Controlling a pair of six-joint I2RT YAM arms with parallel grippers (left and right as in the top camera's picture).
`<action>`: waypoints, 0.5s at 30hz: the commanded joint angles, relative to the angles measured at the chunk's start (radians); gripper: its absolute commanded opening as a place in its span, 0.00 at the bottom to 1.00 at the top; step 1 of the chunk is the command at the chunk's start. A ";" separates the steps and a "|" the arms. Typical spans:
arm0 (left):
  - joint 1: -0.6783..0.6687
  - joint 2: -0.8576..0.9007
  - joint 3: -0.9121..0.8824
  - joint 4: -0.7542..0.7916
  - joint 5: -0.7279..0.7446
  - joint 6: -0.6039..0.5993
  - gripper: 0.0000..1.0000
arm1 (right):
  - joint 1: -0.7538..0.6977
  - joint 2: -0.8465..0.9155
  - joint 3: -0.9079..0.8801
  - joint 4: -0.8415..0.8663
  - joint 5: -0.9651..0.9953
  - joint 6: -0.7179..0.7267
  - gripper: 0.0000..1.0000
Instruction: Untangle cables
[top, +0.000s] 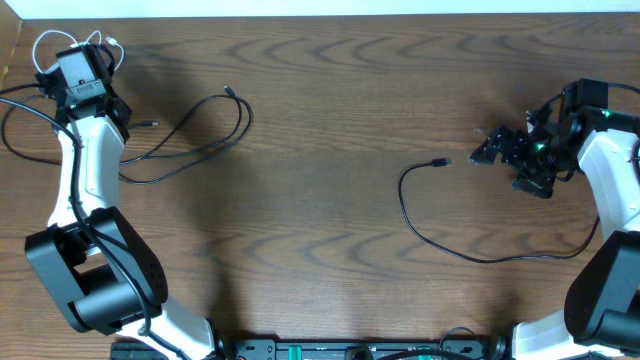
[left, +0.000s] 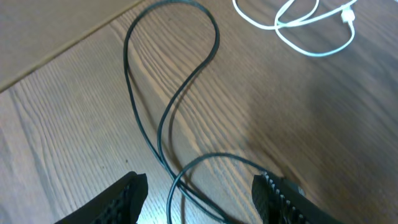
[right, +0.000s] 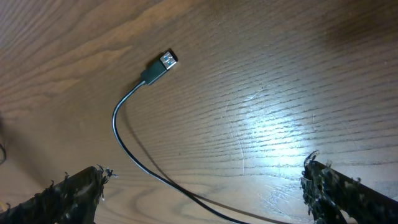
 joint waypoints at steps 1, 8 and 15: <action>0.002 0.010 -0.006 -0.021 0.001 0.008 0.59 | 0.003 -0.004 0.006 0.001 -0.006 -0.008 0.99; 0.002 -0.013 -0.005 -0.067 0.149 0.008 0.59 | 0.008 -0.004 0.006 0.002 -0.006 -0.008 0.99; 0.023 -0.010 -0.006 -0.105 0.202 -0.090 0.62 | 0.022 -0.003 0.006 0.003 -0.006 -0.008 0.99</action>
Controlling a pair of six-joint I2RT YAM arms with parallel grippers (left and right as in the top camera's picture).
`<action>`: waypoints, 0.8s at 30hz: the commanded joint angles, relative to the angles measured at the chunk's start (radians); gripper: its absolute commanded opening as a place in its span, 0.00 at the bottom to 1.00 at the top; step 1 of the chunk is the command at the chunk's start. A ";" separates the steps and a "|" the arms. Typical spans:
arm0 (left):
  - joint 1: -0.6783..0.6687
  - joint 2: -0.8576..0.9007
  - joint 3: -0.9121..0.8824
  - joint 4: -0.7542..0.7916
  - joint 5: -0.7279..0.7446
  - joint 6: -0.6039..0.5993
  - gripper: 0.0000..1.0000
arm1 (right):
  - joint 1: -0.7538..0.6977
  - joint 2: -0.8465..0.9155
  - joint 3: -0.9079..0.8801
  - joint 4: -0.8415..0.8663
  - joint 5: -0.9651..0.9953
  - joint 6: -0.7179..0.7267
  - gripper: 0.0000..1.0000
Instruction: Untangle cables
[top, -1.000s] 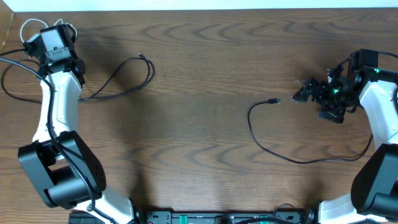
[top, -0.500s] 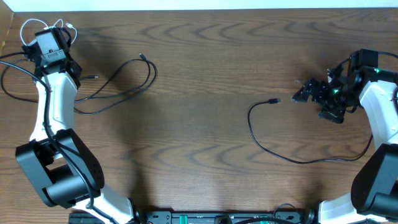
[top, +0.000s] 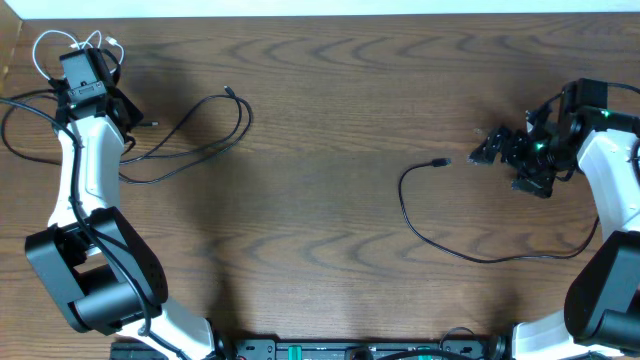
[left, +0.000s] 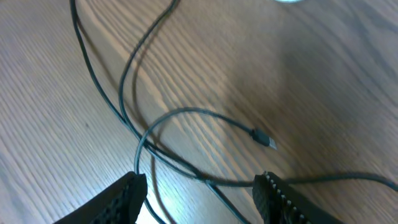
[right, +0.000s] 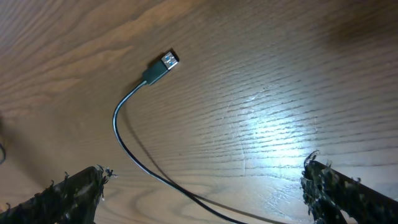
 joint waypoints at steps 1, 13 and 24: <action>0.034 -0.003 -0.006 -0.016 0.012 -0.055 0.63 | 0.018 -0.003 0.006 0.000 -0.006 -0.008 0.99; 0.167 0.130 -0.012 -0.176 0.034 -0.054 0.63 | 0.026 -0.003 0.006 0.019 -0.006 -0.008 0.99; 0.169 0.222 -0.012 -0.127 0.117 -0.047 0.61 | 0.026 -0.003 0.006 0.003 -0.006 -0.008 0.99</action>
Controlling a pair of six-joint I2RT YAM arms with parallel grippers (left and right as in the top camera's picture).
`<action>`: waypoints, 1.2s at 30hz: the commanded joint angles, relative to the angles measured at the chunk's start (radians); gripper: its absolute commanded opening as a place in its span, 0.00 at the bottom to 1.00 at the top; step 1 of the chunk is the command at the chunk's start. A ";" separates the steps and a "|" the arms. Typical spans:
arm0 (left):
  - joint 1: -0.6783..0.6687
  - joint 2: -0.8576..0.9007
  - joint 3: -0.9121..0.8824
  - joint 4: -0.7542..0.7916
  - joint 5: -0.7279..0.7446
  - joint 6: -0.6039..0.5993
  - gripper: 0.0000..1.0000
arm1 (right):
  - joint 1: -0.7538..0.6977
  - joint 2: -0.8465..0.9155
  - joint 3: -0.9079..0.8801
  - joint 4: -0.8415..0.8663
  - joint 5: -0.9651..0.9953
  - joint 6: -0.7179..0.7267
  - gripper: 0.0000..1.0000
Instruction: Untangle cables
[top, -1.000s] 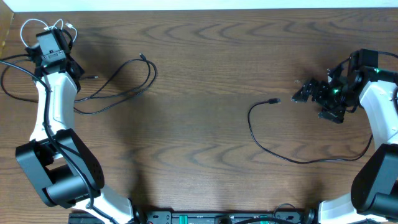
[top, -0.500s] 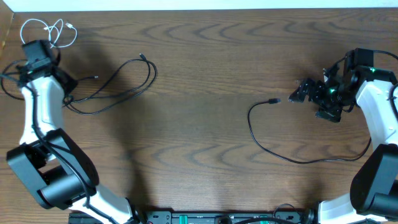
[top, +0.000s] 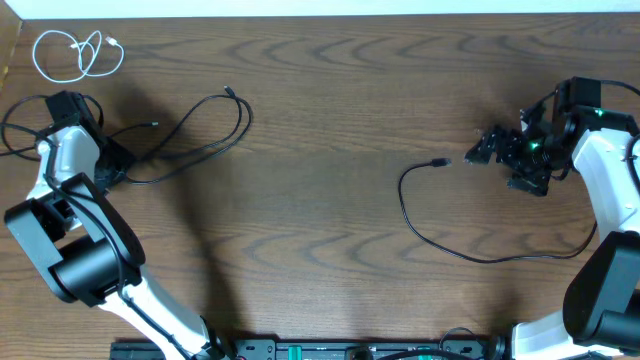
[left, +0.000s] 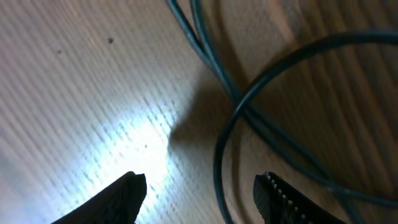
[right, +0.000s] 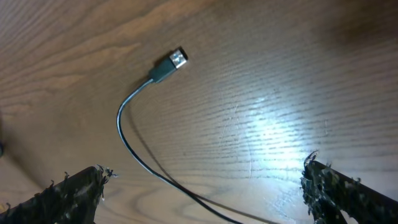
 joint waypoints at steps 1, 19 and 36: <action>0.001 0.021 -0.008 0.006 0.016 -0.002 0.60 | 0.005 -0.003 0.006 -0.001 -0.007 -0.008 0.99; 0.002 0.064 0.037 0.077 0.015 0.074 0.08 | 0.005 -0.004 0.006 -0.010 -0.014 0.000 0.99; 0.003 0.003 0.047 0.220 0.015 0.119 0.14 | 0.005 -0.003 0.006 -0.016 -0.014 0.000 0.99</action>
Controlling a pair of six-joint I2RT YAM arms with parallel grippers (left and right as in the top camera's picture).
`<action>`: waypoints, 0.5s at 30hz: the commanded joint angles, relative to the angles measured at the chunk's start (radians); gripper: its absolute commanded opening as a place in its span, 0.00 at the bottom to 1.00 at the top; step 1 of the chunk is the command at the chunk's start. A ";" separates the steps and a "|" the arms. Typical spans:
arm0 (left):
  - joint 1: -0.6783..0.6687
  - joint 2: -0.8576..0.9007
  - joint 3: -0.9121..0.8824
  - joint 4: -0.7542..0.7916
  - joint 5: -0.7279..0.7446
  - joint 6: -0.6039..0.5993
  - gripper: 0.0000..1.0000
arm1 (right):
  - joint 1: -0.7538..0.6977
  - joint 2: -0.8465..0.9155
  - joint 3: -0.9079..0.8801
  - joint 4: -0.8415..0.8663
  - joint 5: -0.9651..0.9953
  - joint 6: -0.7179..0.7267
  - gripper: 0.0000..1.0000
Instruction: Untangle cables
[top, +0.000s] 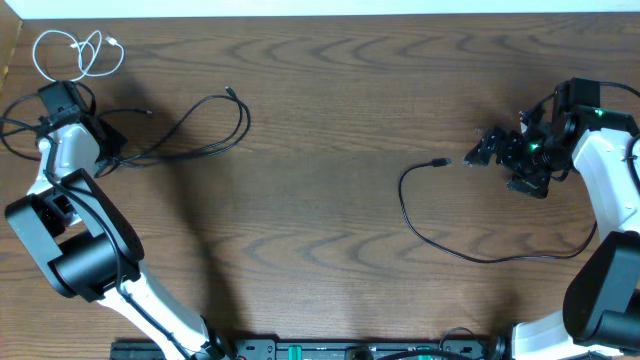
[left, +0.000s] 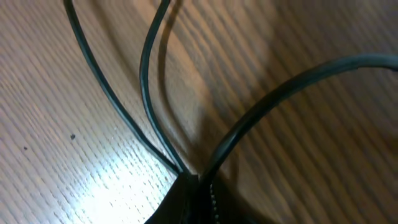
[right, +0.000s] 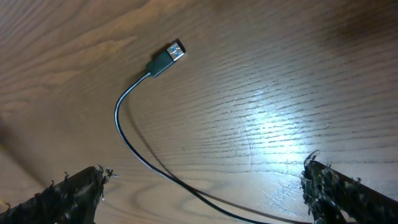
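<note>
A black cable (top: 200, 140) lies in tangled loops at the table's left, and several of its strands (left: 112, 99) run into my left gripper (left: 196, 186). That gripper (top: 108, 155) is shut on them where they cross. A second black cable (top: 470, 255) lies apart at the right, its USB plug (right: 169, 57) free on the wood. My right gripper (right: 211, 186) hangs open above that cable (right: 134, 146), which passes between the fingers (right: 81, 193) untouched. In the overhead view the right gripper (top: 482, 152) is just right of the plug (top: 438, 162).
A thin white cable (top: 75, 50) lies coiled at the far left corner, apart from the black ones. More black loops (top: 20, 130) reach the table's left edge. Bare brown wood (top: 320, 200) separates the two black cables.
My left gripper, open and low over the crossing black strands, has shut on them. The left-hand cable has shifted slightly. The right gripper has stayed open over the USB cable.
My left gripper was first open up by the white coil, over the black loops. It then stood a little lower over the cable's small plug, then close above a crossing of strands, and now grips them. The right arm barely moved.
</note>
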 joint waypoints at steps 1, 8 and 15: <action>0.003 -0.026 0.022 0.019 -0.005 0.052 0.24 | 0.005 -0.004 0.006 0.000 -0.013 0.000 0.99; 0.002 -0.029 0.022 0.019 -0.012 0.061 0.58 | 0.005 -0.003 0.006 0.000 -0.013 0.014 0.99; -0.002 -0.146 0.022 0.023 0.002 0.005 0.64 | 0.036 -0.003 0.006 0.011 -0.013 0.014 0.99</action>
